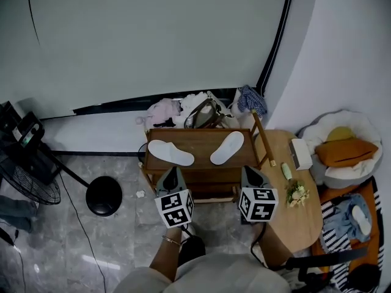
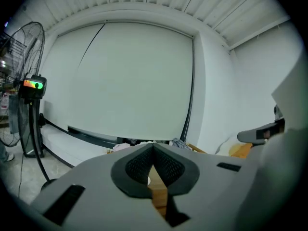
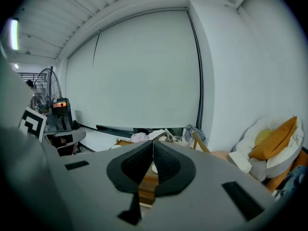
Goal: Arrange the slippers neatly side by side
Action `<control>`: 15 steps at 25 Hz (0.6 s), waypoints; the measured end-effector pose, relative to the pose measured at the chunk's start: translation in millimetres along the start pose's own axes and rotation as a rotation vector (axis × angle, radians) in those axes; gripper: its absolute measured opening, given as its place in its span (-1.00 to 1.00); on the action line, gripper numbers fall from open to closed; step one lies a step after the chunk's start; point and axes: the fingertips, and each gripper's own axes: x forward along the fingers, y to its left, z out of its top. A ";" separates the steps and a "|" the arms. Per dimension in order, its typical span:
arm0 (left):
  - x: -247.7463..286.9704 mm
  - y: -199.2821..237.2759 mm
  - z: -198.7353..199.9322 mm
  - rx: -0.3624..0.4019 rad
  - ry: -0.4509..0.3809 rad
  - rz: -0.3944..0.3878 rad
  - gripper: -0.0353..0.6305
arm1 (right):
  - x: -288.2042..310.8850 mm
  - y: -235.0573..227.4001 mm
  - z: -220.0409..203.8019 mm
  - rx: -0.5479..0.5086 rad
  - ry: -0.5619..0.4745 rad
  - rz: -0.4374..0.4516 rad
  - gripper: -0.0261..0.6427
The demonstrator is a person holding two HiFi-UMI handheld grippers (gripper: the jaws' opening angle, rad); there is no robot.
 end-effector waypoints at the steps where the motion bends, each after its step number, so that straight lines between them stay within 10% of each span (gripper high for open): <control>1: 8.6 0.7 4.1 0.005 0.000 -0.006 -0.87 | 7.5 -2.0 3.0 0.006 0.001 -0.006 -0.82; 15: 116.6 31.4 27.0 0.034 0.043 -0.059 -0.87 | 110.8 -5.3 29.9 0.063 0.031 -0.072 -0.82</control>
